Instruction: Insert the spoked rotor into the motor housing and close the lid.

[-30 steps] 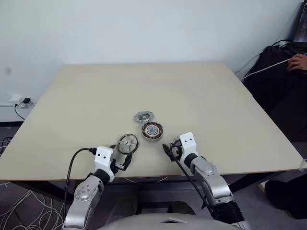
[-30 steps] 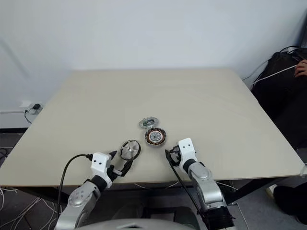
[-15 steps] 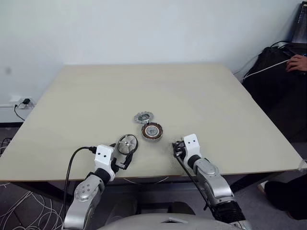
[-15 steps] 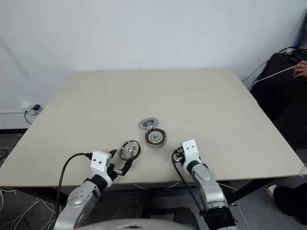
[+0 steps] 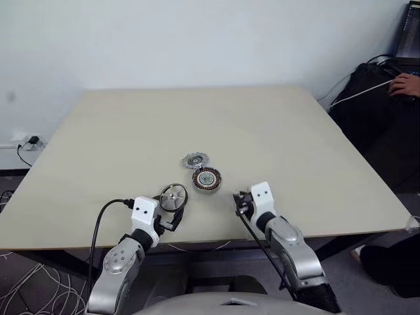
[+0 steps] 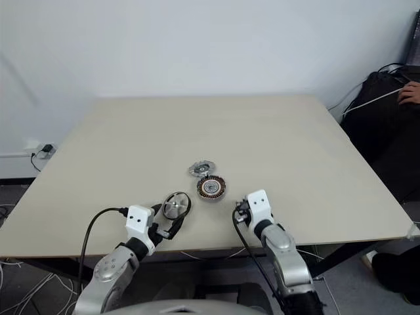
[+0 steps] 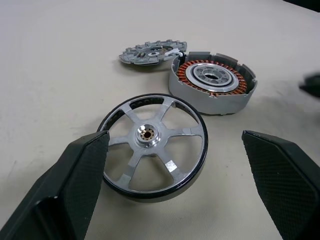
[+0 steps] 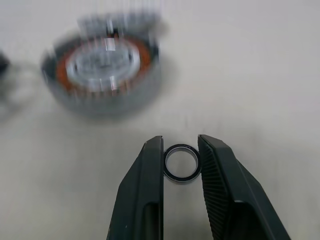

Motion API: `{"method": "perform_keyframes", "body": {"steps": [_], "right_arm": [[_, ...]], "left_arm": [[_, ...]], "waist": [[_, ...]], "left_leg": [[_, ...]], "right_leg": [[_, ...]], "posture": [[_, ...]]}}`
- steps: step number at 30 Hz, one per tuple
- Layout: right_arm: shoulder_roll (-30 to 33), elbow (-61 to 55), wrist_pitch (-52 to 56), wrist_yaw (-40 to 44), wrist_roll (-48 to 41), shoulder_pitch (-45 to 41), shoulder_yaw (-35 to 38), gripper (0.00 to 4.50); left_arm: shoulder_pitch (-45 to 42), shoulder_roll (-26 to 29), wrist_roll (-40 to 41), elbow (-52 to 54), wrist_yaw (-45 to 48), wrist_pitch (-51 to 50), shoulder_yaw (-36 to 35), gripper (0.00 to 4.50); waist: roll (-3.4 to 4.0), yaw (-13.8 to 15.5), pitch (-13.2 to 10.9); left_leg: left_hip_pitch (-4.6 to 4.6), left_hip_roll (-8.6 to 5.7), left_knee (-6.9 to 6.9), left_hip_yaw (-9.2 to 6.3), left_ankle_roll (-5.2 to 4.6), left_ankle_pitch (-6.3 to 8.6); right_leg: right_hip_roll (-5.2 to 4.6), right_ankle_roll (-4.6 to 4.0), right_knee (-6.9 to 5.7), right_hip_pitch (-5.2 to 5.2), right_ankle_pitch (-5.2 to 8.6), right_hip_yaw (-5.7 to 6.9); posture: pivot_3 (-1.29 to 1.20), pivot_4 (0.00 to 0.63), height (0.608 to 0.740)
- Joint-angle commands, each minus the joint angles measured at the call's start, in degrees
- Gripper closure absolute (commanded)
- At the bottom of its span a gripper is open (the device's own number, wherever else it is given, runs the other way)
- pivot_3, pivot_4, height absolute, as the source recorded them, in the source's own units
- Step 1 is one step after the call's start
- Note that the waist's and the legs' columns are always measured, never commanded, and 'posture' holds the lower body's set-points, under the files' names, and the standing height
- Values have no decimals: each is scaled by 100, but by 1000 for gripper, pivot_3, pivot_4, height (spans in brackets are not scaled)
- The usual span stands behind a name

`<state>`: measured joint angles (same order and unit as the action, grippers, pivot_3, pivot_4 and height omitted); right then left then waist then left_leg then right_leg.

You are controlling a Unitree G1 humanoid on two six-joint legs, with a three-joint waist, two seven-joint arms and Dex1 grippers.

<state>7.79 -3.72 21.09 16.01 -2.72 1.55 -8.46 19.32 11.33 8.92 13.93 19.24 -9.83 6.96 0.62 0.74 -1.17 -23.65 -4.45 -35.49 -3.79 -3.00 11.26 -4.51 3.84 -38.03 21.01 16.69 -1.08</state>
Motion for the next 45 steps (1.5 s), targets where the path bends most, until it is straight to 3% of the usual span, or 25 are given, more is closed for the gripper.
{"method": "perform_keyframes", "body": {"steps": [1, 11, 18, 45], "right_arm": [[-168, -18, 17, -95, 97, -452, -152, 3815], [-495, 1626, -362, -83, 368, -1766, -463, 3815], [-643, 2431, -616, 31, 426, -2233, -550, 3815], [-806, 3187, -952, 132, 552, -2520, -529, 3815]], "left_arm": [[-76, -52, -7, 216, -30, 29, 42, 0], [10, -132, -27, 273, -136, 17, 68, 0], [14, -157, -14, 262, -194, 47, 69, 0], [-37, -165, -6, -166, -120, 365, -32, 0]], "waist": [[0, 6, 0], [0, -3, 0], [0, -10, 0], [3, -141, 0]], "left_leg": [[0, 0, 0, 0, 0, 0], [0, -2, 2, 1, 1, -1], [3, -2, 4, 1, 4, -3], [11, -2, 10, 0, 13, -8]], "right_leg": [[0, -13, 0, 1, -8, 0], [8, -26, 2, 4, -16, 8], [13, -30, 0, 5, -18, 8], [18, -34, -13, 10, -20, 3]], "posture": [[0, 0, 740], [0, 0, 740], [0, 0, 740], [0, 0, 740]]}}
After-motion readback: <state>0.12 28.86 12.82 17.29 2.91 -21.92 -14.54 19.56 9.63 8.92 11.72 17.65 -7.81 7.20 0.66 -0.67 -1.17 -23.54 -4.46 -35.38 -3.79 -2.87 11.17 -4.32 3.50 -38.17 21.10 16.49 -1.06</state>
